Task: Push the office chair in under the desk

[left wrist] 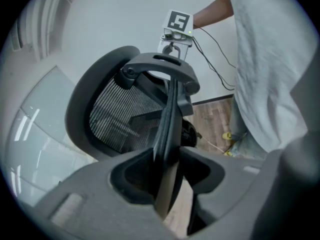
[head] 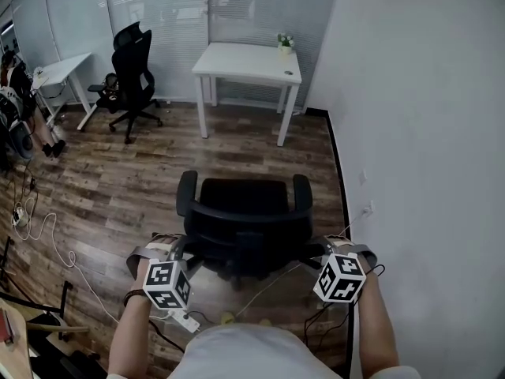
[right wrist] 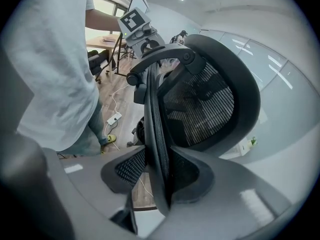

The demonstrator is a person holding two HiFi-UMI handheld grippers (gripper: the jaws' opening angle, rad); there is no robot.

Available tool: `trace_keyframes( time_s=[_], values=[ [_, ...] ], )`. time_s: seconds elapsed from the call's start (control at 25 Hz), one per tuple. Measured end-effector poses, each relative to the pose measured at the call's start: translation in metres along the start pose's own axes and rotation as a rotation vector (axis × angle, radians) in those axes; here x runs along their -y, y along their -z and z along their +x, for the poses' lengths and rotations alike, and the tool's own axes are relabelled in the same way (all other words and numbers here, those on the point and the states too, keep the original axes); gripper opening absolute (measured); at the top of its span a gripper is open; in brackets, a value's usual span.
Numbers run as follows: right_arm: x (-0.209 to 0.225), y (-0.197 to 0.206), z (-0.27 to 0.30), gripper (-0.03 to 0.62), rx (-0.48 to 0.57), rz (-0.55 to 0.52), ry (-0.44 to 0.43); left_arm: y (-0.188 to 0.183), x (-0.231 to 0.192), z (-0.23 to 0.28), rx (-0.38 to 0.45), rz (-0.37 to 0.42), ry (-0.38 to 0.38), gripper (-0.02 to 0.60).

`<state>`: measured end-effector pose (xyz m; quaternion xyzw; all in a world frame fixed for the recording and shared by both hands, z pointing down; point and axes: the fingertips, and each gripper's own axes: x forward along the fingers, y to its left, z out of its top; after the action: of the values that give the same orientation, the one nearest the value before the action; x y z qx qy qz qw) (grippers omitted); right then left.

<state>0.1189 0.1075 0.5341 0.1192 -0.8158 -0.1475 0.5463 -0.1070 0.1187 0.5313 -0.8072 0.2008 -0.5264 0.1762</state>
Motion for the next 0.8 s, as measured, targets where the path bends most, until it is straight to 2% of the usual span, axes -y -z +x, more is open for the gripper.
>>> trace_keyframes(
  time_s=[0.36, 0.8],
  values=[
    [0.043, -0.003, 0.023, 0.155, -0.017, 0.044, 0.024, 0.012, -0.044, 0.022, 0.013, 0.026, -0.021, 0.163],
    [0.128, 0.006, 0.055, 0.156, -0.003, 0.028, 0.041, 0.019, -0.124, 0.069, 0.012, 0.023, -0.028, 0.169]
  ],
)
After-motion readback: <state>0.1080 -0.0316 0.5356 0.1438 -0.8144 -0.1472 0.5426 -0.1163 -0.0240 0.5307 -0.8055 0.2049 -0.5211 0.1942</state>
